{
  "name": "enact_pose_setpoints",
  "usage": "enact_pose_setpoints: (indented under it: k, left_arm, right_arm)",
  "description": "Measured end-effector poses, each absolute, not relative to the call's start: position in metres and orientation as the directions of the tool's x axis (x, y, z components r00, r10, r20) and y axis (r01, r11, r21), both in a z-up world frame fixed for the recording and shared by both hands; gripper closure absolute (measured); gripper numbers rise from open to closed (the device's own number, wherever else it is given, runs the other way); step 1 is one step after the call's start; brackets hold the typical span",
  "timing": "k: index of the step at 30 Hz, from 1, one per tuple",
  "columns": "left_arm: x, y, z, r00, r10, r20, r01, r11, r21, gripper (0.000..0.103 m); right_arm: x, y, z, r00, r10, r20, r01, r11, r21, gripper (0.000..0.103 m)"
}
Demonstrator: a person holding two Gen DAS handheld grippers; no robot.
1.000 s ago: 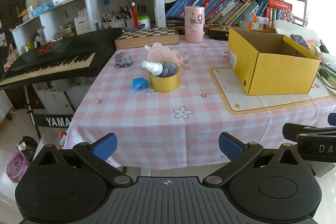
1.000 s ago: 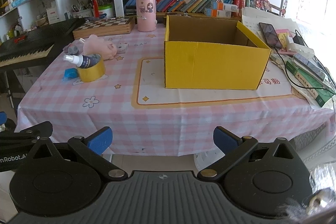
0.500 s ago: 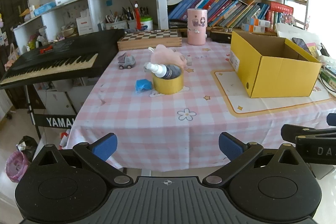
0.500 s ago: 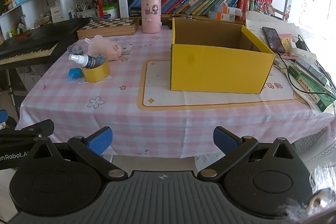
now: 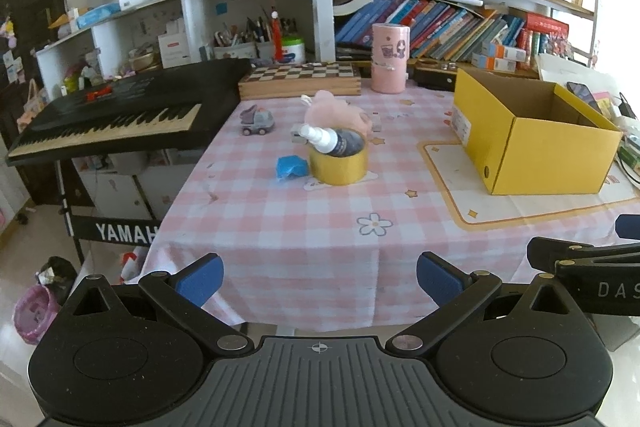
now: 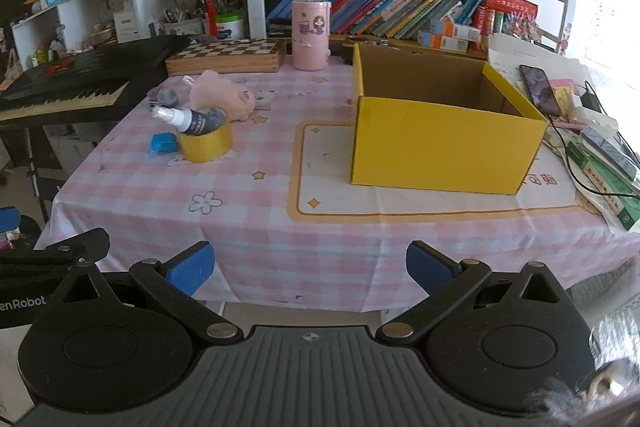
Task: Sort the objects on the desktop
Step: 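Move both tools toward the yellow tape roll on the table, then grasp the yellow tape roll with the right gripper and lift it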
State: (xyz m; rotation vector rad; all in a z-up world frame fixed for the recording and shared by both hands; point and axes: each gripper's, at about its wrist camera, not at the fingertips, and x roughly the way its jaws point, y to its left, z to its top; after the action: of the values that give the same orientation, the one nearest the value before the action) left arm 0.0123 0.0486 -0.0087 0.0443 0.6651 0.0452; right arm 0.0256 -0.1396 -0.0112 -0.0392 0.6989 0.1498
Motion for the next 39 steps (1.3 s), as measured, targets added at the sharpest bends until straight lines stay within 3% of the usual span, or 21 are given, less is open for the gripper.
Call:
enact_pose_setpoints:
  k: [22,39]
  left_arm:
    - [0.012,0.080,-0.012,0.761,0.171,-0.626,-0.176,0.983,0.056,0.000]
    - [0.062,0.093,-0.024,0.726,0.201,-0.658,-0.242,0.970,0.029,0.000]
  right_arm:
    - [0.050,-0.105,-0.017,0.720,0.248,-0.649,-0.300,0.953,0.031,0.001]
    - [0.110,-0.085,-0.027,0.680,0.276,-0.680,-0.365,0.931,0.013,0.001]
